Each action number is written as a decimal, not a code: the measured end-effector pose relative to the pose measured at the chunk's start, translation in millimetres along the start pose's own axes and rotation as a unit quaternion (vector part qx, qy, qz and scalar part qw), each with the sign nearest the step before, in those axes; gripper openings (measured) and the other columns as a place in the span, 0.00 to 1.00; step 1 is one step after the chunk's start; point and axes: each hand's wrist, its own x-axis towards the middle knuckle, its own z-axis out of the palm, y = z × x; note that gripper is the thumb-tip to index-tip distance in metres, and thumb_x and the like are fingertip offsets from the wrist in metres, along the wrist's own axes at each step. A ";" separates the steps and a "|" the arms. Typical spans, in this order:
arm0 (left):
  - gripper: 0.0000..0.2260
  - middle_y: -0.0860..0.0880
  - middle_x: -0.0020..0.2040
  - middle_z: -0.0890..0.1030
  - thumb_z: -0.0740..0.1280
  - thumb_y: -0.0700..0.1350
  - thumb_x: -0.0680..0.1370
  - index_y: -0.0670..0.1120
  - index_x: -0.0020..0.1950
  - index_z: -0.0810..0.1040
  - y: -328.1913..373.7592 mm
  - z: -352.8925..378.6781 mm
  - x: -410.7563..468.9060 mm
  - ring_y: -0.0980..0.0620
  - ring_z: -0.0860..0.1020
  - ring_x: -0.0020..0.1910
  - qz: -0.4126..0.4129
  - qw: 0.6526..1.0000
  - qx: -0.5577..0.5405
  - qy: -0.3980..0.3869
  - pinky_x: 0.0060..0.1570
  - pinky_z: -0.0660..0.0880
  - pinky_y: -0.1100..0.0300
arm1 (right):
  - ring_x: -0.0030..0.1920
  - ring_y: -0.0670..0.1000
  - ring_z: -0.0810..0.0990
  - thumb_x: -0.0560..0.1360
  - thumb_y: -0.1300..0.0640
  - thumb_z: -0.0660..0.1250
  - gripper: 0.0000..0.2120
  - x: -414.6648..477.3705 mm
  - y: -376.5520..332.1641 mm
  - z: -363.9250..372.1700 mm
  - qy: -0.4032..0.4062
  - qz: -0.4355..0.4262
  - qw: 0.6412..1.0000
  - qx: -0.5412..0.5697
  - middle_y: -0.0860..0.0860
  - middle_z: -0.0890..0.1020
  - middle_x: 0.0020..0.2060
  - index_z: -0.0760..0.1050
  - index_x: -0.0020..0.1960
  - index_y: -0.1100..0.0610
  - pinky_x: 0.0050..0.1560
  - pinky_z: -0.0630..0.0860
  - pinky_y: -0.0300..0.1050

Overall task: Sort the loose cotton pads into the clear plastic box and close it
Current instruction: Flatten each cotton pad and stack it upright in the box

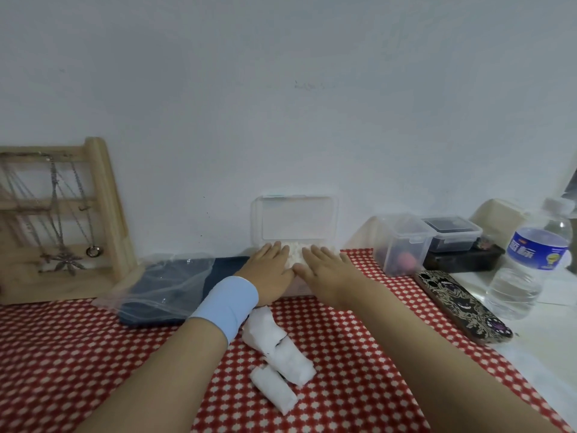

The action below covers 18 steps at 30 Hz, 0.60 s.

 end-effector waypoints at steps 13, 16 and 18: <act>0.07 0.59 0.52 0.79 0.67 0.51 0.80 0.57 0.57 0.79 -39.4 -18.7 -83.1 0.60 0.78 0.53 -0.049 0.981 -0.175 0.075 0.57 0.74 0.61 | 0.49 0.47 0.82 0.74 0.35 0.68 0.21 -8.6 -63.1 -3.4 -0.049 -0.013 0.979 0.197 0.46 0.85 0.49 0.83 0.55 0.50 0.55 0.80 0.48; 0.09 0.60 0.51 0.79 0.69 0.52 0.79 0.57 0.59 0.80 -45.5 -15.6 -86.3 0.62 0.77 0.52 -0.049 0.978 -0.193 0.064 0.57 0.74 0.61 | 0.60 0.48 0.79 0.74 0.39 0.72 0.28 -6.1 -63.9 0.0 -0.094 -0.033 0.966 0.238 0.47 0.81 0.62 0.77 0.69 0.51 0.65 0.75 0.48; 0.08 0.59 0.52 0.79 0.69 0.52 0.79 0.57 0.59 0.80 -49.2 -17.3 -87.2 0.62 0.78 0.51 -0.049 0.972 -0.218 0.075 0.56 0.74 0.61 | 0.57 0.47 0.80 0.73 0.42 0.74 0.24 -4.6 -60.3 0.1 -0.097 -0.045 0.955 0.276 0.46 0.83 0.59 0.79 0.66 0.51 0.61 0.76 0.44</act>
